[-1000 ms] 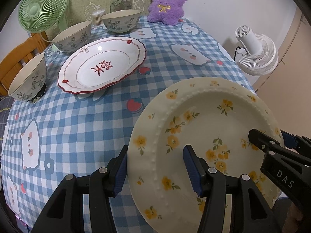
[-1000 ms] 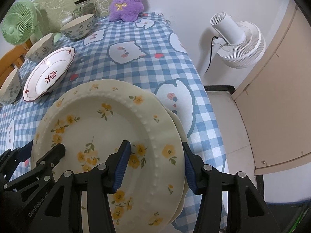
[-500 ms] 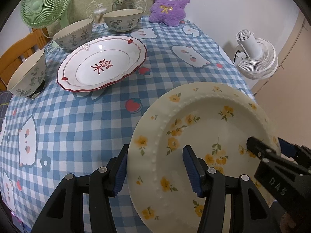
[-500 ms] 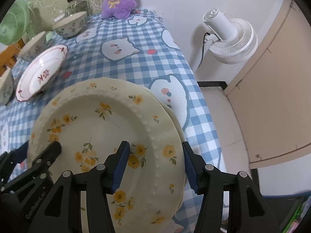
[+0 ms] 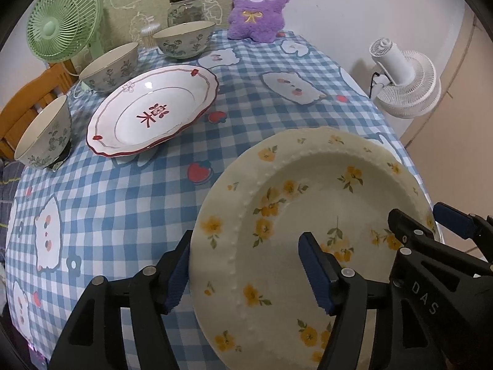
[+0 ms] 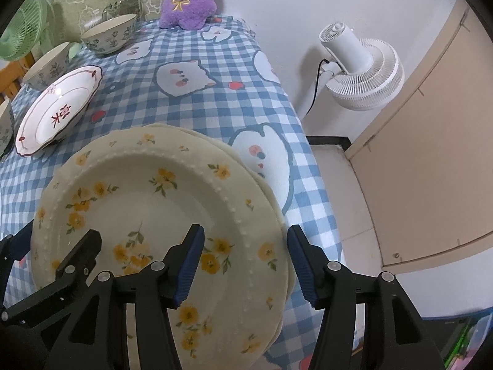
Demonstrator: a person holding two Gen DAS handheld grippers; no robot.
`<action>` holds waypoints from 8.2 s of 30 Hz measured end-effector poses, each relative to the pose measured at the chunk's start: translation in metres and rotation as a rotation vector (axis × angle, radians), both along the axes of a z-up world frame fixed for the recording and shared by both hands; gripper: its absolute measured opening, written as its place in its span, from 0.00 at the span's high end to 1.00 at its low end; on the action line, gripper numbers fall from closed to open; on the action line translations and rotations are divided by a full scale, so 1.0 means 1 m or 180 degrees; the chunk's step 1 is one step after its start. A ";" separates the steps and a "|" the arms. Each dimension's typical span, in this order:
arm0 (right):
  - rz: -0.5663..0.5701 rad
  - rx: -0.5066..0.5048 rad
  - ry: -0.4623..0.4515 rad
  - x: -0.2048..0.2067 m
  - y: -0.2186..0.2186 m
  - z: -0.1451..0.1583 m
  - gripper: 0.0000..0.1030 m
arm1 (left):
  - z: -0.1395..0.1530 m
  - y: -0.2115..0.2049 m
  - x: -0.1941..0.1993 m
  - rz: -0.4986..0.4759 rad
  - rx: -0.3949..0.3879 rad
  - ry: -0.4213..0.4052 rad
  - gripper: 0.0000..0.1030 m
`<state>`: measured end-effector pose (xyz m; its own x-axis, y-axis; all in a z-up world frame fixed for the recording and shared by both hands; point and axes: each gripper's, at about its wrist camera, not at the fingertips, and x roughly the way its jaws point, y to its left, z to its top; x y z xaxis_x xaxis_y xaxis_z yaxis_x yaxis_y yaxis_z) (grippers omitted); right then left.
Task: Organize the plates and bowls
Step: 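Lower the stacked yellow-flower plates toward the cloth with both grippers, then open both grippers to release the plates onto the cloth, then move both grippers to the rim of the white red-rim plate, then close both grippers on the red-rim plate's rim, then lift the red-rim plate and carry it toward the yellow-flower plates, then lower the red-rim plate onto the yellow-flower plates with both grippers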
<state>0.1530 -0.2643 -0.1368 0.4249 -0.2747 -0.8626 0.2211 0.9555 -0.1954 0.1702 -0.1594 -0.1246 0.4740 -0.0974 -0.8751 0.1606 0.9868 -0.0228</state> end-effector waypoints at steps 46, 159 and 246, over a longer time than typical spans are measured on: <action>0.0841 0.0767 -0.0310 0.031 0.004 0.094 0.25 | 0.090 -0.005 0.010 0.0445 -0.0026 -0.0218 0.19; 0.0577 0.0650 0.0060 0.186 0.145 -0.017 0.59 | -0.014 0.153 0.133 0.0950 0.0078 0.0218 0.37; 0.0122 0.0445 -0.0189 0.048 0.100 0.076 0.62 | 0.078 0.104 0.041 0.0198 0.0075 -0.0062 0.51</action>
<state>0.2008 -0.1645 -0.0610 0.4840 -0.1362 -0.8644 0.1912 0.9804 -0.0475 0.2114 -0.0557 -0.0463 0.4954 -0.0467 -0.8674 0.0991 0.9951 0.0030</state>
